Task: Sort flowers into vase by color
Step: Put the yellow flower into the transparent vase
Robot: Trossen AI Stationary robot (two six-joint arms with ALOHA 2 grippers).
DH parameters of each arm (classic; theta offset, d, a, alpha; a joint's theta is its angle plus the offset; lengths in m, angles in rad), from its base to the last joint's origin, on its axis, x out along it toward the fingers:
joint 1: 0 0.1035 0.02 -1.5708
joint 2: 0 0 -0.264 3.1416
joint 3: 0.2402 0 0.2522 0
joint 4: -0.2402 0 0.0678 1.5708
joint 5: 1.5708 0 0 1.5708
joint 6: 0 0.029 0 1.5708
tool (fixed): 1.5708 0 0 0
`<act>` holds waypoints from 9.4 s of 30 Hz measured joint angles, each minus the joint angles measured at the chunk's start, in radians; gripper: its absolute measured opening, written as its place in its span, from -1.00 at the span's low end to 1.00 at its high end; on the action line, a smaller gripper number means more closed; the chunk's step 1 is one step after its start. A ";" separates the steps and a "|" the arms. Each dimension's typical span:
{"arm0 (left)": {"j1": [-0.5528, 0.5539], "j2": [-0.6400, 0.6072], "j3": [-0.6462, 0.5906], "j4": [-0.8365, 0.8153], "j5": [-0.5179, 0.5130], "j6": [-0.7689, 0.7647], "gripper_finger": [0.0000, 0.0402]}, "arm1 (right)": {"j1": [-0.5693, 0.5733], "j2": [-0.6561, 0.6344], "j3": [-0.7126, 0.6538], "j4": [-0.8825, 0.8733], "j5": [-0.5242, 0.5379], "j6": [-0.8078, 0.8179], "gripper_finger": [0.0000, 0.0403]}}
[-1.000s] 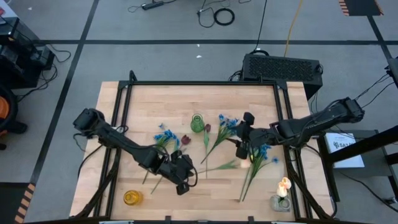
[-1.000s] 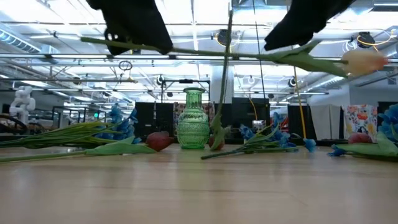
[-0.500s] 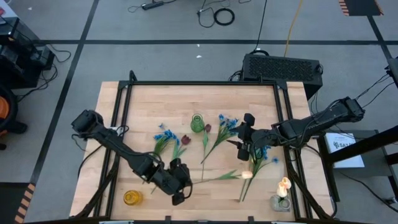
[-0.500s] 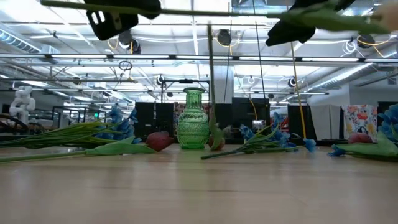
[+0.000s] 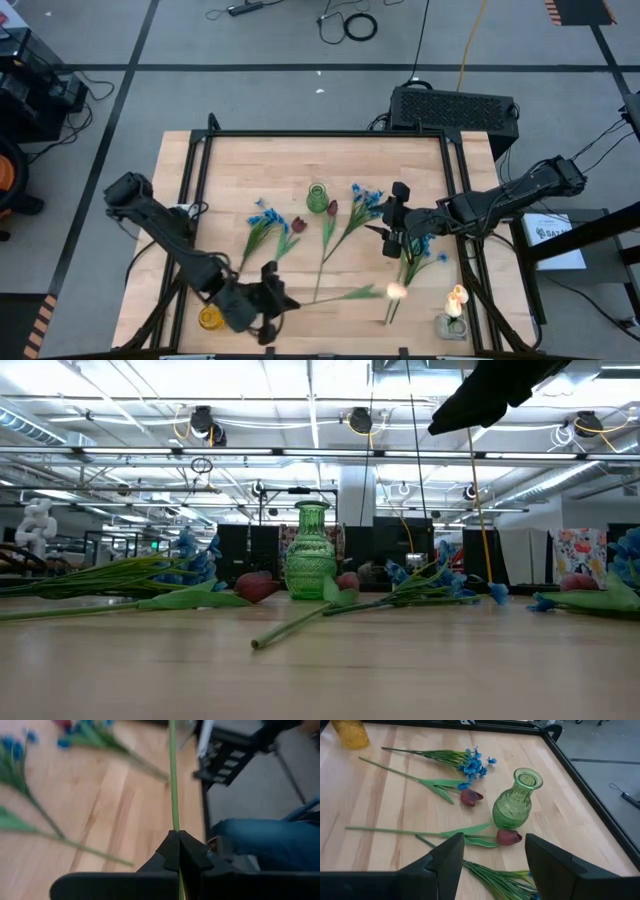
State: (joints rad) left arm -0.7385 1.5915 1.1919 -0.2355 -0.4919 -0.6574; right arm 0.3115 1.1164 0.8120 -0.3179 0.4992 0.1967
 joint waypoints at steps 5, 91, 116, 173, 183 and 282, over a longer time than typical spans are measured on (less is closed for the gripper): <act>-0.060 -0.056 0.000 0.079 -0.107 0.167 -1.00 | -0.003 0.000 0.000 0.026 -0.001 -0.004 0.01; 0.378 0.368 0.114 1.259 0.159 0.821 -1.00 | 0.249 -0.097 0.370 0.105 -0.341 -0.183 -0.45; 0.375 0.367 0.114 1.217 0.177 0.809 -0.73 | 0.249 -0.107 0.370 0.043 -0.348 -0.155 -0.97; 0.202 0.362 0.113 0.894 -0.146 0.538 0.15 | 0.630 -0.487 0.475 -0.577 -0.292 0.210 -0.98; 0.197 0.362 0.113 0.873 -0.146 0.531 0.14 | 0.634 -0.398 0.423 -0.611 -0.207 0.325 -0.98; 0.268 0.405 0.113 0.908 -0.141 0.497 0.15 | 1.246 0.169 0.439 -1.057 0.417 1.694 -0.26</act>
State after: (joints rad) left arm -0.4703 1.9961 1.3052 0.6721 -0.6327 -0.1608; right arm 1.5570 1.2850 1.2514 -1.3748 0.9160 1.8909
